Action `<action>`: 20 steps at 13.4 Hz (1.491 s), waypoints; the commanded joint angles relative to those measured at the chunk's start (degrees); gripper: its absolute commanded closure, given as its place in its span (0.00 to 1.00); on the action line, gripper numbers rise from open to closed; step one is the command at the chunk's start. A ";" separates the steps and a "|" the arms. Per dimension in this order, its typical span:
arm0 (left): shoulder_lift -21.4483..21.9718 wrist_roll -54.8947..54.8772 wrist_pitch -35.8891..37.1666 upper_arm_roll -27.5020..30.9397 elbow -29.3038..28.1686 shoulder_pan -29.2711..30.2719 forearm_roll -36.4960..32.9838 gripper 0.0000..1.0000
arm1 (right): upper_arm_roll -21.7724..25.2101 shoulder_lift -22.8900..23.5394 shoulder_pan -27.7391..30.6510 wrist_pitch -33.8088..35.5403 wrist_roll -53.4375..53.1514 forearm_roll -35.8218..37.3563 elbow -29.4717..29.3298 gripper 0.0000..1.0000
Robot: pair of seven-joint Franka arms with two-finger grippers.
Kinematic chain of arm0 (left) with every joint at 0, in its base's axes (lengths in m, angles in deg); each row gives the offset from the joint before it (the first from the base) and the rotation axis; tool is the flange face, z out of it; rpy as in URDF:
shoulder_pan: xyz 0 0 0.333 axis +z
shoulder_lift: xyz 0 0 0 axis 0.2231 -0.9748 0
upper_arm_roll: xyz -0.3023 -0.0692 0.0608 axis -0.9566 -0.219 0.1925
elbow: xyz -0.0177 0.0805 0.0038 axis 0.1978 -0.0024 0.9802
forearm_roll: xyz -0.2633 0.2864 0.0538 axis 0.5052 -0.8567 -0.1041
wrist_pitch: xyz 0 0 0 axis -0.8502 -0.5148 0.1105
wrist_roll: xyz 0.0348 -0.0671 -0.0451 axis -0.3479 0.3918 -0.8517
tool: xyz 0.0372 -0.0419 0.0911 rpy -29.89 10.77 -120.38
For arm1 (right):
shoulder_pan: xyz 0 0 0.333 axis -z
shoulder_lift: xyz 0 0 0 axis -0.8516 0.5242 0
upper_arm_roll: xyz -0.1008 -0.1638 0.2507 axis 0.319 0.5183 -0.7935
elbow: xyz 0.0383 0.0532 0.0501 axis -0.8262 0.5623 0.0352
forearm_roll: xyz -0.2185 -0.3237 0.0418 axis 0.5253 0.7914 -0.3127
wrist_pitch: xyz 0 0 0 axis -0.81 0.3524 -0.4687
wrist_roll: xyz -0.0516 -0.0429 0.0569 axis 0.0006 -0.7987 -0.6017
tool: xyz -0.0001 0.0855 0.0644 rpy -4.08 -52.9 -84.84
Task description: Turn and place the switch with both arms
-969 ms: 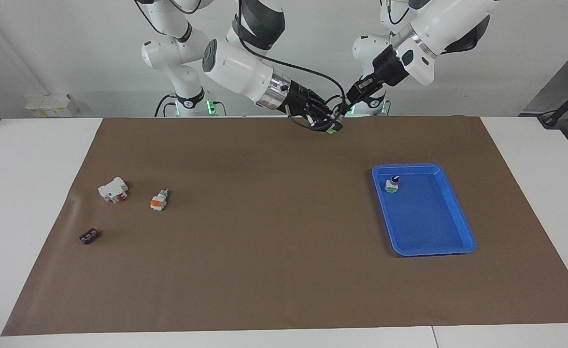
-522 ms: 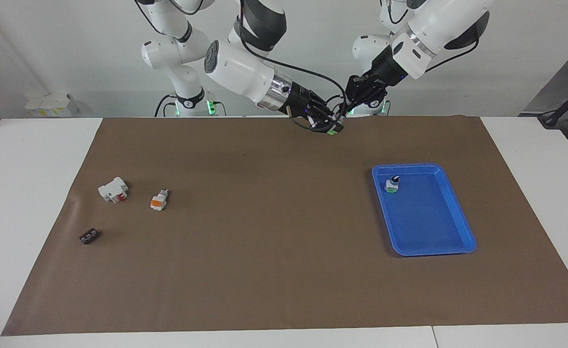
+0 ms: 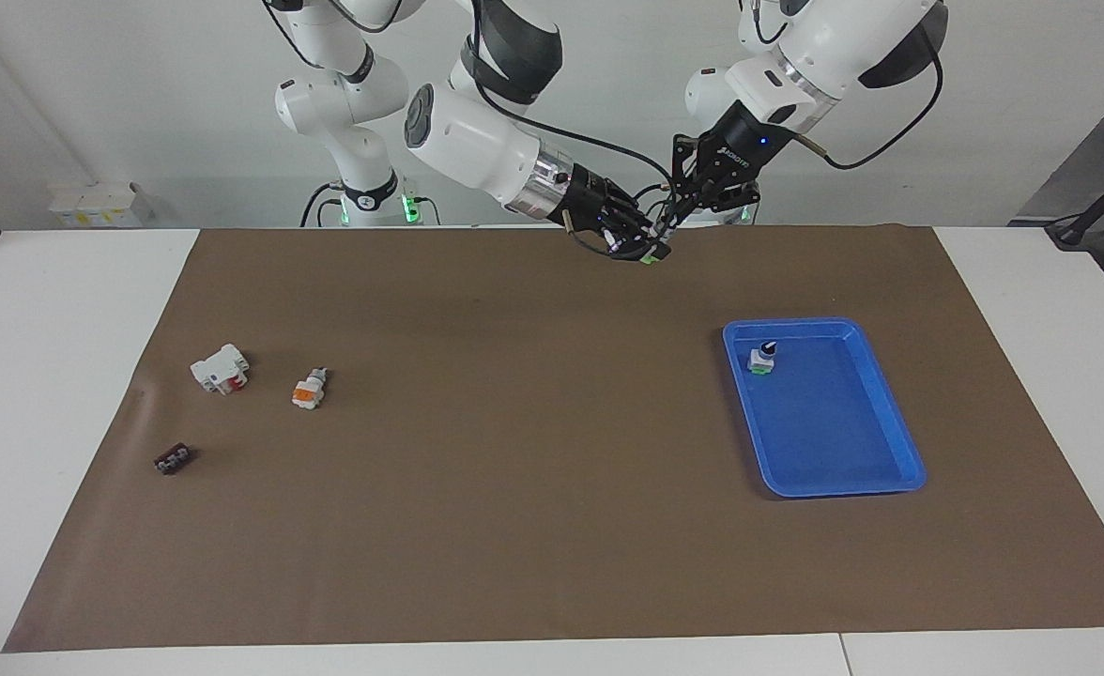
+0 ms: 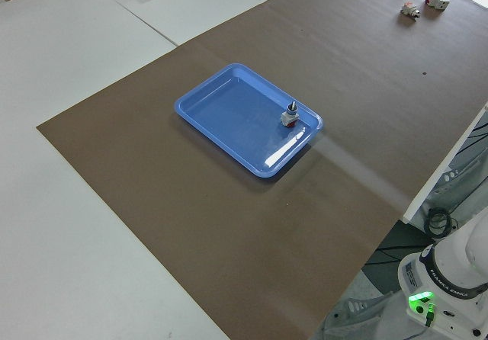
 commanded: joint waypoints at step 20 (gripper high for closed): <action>1.43 -42.29 1.31 1.51 -1.99 1.00 -3.18 1.00 | -0.02 -0.99 0.93 0.29 -0.34 1.31 -0.04 1.00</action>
